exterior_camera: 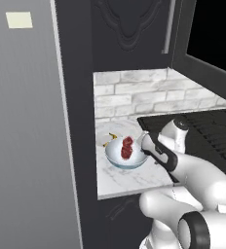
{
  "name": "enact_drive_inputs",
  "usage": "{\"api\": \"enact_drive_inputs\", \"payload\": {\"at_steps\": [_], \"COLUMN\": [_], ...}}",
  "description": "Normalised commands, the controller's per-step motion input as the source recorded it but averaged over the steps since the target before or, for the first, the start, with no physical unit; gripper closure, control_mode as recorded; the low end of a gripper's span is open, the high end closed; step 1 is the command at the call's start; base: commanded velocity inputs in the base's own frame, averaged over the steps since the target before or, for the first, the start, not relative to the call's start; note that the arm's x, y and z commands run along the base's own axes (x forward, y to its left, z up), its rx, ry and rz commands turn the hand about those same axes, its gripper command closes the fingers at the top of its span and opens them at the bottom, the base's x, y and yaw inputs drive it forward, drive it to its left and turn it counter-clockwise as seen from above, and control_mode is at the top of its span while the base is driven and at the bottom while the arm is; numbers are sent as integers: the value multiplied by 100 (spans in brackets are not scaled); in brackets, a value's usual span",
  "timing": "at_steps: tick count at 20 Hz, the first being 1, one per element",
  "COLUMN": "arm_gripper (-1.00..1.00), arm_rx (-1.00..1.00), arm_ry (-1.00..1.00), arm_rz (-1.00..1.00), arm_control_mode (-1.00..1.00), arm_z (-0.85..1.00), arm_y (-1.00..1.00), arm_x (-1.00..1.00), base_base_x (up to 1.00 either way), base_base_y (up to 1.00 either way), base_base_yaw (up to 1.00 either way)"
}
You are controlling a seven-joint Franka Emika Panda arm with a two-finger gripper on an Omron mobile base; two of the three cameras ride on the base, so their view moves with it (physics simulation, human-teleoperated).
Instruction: Remove the banana from the bowl and place it on the small plate. Then place the bowl with only the steak in the microwave, close the door, and press the start button to microwave the steak.
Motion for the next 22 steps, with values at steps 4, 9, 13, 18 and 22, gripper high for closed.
{"api": "enact_drive_inputs", "payload": {"at_steps": [4,9,13,18,22], "arm_gripper": [-100,-100,-100,-100,100], "arm_rx": [0,0,0,0,0], "arm_ry": [-1,0,0,0,0], "arm_rz": [0,0,2,4,4], "arm_control_mode": [-100,-100,-100,-100,-100], "arm_z": [-16,-21,-26,-24,-21], "arm_y": [0,1,3,2,6], "arm_x": [1,4,8,15,11], "base_base_x": [0,0,0,0,0], "base_base_y": [0,0,0,0,0], "base_base_yaw": [0,0,0,0,0]}}
